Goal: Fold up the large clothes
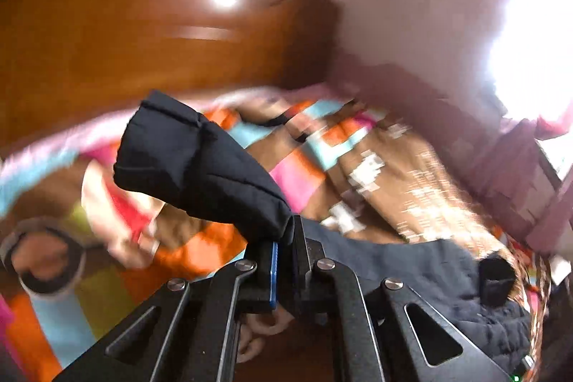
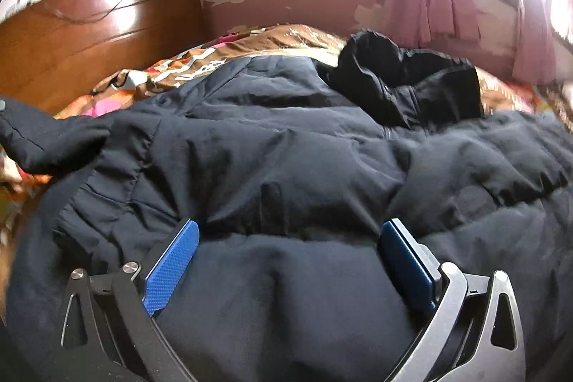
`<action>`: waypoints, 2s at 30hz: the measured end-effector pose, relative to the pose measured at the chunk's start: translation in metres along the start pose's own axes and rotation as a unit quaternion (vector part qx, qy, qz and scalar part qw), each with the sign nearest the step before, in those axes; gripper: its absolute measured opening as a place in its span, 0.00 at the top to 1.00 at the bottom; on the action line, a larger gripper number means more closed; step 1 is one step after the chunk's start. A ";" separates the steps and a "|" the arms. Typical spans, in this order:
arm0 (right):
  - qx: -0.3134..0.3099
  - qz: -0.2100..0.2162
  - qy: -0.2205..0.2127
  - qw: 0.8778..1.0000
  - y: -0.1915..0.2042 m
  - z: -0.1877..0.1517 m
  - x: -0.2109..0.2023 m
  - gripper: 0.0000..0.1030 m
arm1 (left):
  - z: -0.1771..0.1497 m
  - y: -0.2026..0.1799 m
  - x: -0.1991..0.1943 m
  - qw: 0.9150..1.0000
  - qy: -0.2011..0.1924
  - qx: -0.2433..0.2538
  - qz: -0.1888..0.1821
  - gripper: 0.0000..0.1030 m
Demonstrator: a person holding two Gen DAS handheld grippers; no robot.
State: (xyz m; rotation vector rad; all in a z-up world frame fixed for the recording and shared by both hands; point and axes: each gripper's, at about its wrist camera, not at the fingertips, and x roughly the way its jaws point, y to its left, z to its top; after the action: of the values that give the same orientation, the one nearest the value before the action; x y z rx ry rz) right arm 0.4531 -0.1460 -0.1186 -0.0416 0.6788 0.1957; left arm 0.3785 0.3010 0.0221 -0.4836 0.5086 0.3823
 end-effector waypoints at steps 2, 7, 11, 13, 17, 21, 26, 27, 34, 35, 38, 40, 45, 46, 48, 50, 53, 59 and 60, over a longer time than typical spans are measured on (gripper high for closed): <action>0.021 0.013 -0.002 1.000 -0.007 -0.002 -0.018 0.03 | 0.011 -0.029 -0.023 0.999 -0.023 0.037 -0.018 0.95; 0.041 0.026 -0.012 0.999 -0.025 -0.008 -0.063 0.03 | 0.012 -0.113 -0.073 0.986 -0.082 0.142 -0.039 0.95; 0.044 0.022 -0.045 0.998 -0.054 -0.006 -0.106 0.03 | -0.007 -0.180 -0.107 0.967 -0.097 0.215 -0.097 0.95; 0.044 0.008 -0.048 0.998 -0.072 -0.005 -0.121 0.03 | -0.020 -0.207 -0.119 0.958 -0.099 0.239 -0.126 0.95; 0.064 -0.020 -0.044 0.997 -0.118 -0.007 -0.144 0.03 | -0.057 -0.262 -0.132 0.937 -0.084 0.279 -0.192 0.95; 0.101 -0.039 -0.045 0.993 -0.165 -0.017 -0.163 0.03 | -0.099 -0.303 -0.132 0.922 -0.044 0.299 -0.241 0.95; 0.193 0.007 -0.079 0.978 -0.218 -0.028 -0.191 0.02 | -0.157 -0.343 -0.122 0.905 0.030 0.308 -0.290 0.95; 0.214 0.031 -0.091 0.972 -0.228 -0.028 -0.196 0.02 | -0.168 -0.349 -0.119 0.901 0.041 0.315 -0.295 0.95; 0.329 0.179 -0.109 0.921 -0.262 -0.038 -0.188 0.02 | -0.239 -0.361 -0.084 0.884 0.128 0.338 -0.297 0.95; 0.346 0.201 -0.096 0.911 -0.261 -0.044 -0.177 0.02 | -0.250 -0.362 -0.078 0.882 0.141 0.341 -0.294 0.95; 0.381 0.225 -0.060 0.894 -0.259 -0.060 -0.153 0.02 | -0.278 -0.356 -0.064 0.875 0.172 0.351 -0.284 0.95; 0.401 0.204 -0.021 0.893 -0.259 -0.072 -0.136 0.02 | -0.294 -0.350 -0.058 0.871 0.190 0.362 -0.273 0.95; 0.432 0.195 0.032 0.880 -0.249 -0.104 -0.106 0.02 | -0.309 -0.339 -0.048 0.859 0.227 0.381 -0.256 0.93; 0.434 0.194 0.029 0.879 -0.246 -0.107 -0.105 0.03 | -0.309 -0.338 -0.047 0.857 0.232 0.381 -0.256 0.93; 0.430 0.191 0.027 0.882 -0.241 -0.108 -0.106 0.03 | -0.308 -0.337 -0.047 0.856 0.238 0.378 -0.259 0.93; 0.429 0.191 0.028 0.882 -0.236 -0.109 -0.106 0.05 | -0.305 -0.334 -0.044 0.858 0.244 0.367 -0.263 0.93; 0.420 0.195 0.040 0.886 -0.230 -0.110 -0.106 0.20 | -0.305 -0.331 -0.044 0.860 0.247 0.361 -0.263 0.92; 0.424 0.211 0.063 0.879 -0.230 -0.113 -0.106 0.46 | -0.308 -0.326 -0.048 0.863 0.238 0.370 -0.247 0.89; 0.431 0.217 0.072 0.873 -0.229 -0.118 -0.104 0.46 | -0.308 -0.325 -0.049 0.865 0.240 0.365 -0.245 0.89</action>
State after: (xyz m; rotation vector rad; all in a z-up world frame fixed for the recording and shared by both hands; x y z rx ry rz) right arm 0.3448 -0.3995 -0.1505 0.9745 0.8715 0.3087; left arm 0.3749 -0.1379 -0.0765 0.0570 0.9326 -0.4423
